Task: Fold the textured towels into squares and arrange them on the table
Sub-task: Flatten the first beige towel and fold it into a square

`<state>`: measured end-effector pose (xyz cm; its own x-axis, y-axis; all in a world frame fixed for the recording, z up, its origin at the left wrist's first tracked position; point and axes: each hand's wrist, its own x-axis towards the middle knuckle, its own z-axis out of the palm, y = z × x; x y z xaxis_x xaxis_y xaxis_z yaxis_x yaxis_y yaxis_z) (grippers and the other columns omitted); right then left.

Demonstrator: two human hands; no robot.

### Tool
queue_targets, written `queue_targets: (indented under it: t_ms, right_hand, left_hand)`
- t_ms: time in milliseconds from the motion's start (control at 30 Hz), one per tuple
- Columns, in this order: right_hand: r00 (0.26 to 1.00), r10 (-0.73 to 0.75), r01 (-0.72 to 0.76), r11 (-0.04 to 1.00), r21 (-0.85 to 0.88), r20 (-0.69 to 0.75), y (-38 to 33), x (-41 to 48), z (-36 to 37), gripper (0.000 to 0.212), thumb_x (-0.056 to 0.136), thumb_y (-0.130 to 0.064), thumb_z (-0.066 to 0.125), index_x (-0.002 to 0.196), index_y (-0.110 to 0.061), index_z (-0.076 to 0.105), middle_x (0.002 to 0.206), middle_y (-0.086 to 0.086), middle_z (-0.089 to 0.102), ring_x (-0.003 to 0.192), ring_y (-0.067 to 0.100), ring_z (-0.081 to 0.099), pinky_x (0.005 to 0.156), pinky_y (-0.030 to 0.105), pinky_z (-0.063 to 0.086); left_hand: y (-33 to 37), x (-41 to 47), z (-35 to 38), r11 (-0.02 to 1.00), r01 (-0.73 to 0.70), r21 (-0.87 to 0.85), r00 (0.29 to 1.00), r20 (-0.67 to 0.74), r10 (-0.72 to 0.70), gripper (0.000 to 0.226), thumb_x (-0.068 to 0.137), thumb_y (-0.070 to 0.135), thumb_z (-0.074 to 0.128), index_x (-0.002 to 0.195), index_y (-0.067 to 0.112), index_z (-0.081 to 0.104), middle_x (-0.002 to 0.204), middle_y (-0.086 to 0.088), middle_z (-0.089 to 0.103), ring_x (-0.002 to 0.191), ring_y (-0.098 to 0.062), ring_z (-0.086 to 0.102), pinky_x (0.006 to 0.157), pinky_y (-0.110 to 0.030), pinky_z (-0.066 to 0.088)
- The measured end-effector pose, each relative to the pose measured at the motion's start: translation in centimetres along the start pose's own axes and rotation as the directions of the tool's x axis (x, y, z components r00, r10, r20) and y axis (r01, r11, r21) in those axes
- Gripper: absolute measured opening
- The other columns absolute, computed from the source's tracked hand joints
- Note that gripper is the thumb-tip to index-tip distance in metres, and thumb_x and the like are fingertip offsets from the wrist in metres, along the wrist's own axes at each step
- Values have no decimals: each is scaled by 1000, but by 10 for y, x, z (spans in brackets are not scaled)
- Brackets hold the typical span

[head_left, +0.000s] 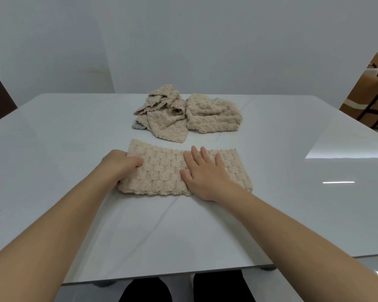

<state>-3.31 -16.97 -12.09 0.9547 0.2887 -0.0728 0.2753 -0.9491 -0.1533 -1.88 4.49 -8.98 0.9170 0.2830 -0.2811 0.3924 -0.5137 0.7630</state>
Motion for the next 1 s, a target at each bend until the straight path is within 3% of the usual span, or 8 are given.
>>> queue_targets:
  t_ms: [100, 233, 500, 567, 633, 700, 833, 1000]
  right_hand:
    - [1000, 10, -10, 1000, -18, 10, -7, 5, -1, 61, 101, -45, 12, 155, -21, -4, 162, 3, -11, 148, 23, -15, 117, 54, -10]
    - [999, -3, 4, 1000, 4, -40, -18, 7, -2, 61, 101, -43, 12, 155, -18, -3, 162, 3, -11, 148, 23, -16, 117, 54, -10]
    - [1000, -15, 15, 1000, -7, -27, -24, 7, 4, 60, 101, -43, 12, 155, -20, -3, 162, 1, -11, 148, 23, -15, 117, 55, -10]
    - [1000, -25, 25, 1000, 8, -6, -23, 6, 3, 59, 101, -42, 12, 155, -21, -4, 162, 1, -11, 148, 22, -15, 117, 54, -10]
    - [1000, -28, 28, 998, 56, -3, -19, 6, -2, 58, 102, -40, 11, 155, -23, -3, 162, 0, -11, 148, 22, -16, 117, 54, -11]
    - [1000, -5, 7, 997, 77, -26, -12, 7, -6, 57, 102, -39, 11, 155, -23, -3, 162, -1, -12, 147, 21, -17, 117, 53, -11]
    - [1000, 29, -29, 1000, -3, -12, -3, 3, 1, 57, 102, -41, 11, 155, -23, -2, 162, -1, -11, 148, 21, -16, 117, 54, -10]
    - [999, 17, -17, 1000, -9, -31, -1, 3, 3, 57, 102, -41, 12, 155, -25, -1, 162, -2, -9, 148, 21, -13, 117, 53, -10]
  left_hand:
    - [-11, 1, -1, 960, -66, 271, 992, -84, 92, 29, 91, 32, 55, 92, 5, 64, 94, -11, 64, 86, -30, 58, 69, -31, 44]
    - [-17, -5, 4, 798, -61, 600, 937, -240, 252, 30, 95, 36, 40, 93, 10, 55, 91, -8, 57, 83, -29, 52, 69, -32, 40]
    - [-21, -15, 17, 629, -33, 777, 846, -313, 431, 32, 97, 35, 37, 108, 6, 46, 81, -8, 55, 68, -26, 48, 56, -30, 30]
    - [-19, -17, 20, 586, -55, 808, 805, -312, 505, 36, 95, 27, 41, 122, 4, 43, 101, -12, 56, 86, -30, 54, 66, -34, 36]
    - [-9, -19, 23, 544, -139, 827, 780, -247, 575, 53, 95, 24, 37, 143, 5, 27, 140, -16, 40, 124, -32, 41, 96, -46, 32]
    - [2, -20, 32, 486, -320, 814, 769, -77, 635, 61, 98, 29, 27, 152, 10, 8, 160, -10, 11, 147, -25, 9, 115, -51, 7]
    - [-1, -15, 55, 445, -574, 687, 775, 280, 567, 58, 101, 40, 13, 154, 20, -2, 161, 4, -10, 147, -12, -13, 119, -45, -7]
    - [-13, -12, 57, 503, -530, 683, 827, 283, 487, 58, 101, 43, 10, 154, 24, -4, 161, 7, -11, 147, -10, -11, 119, -44, -8]
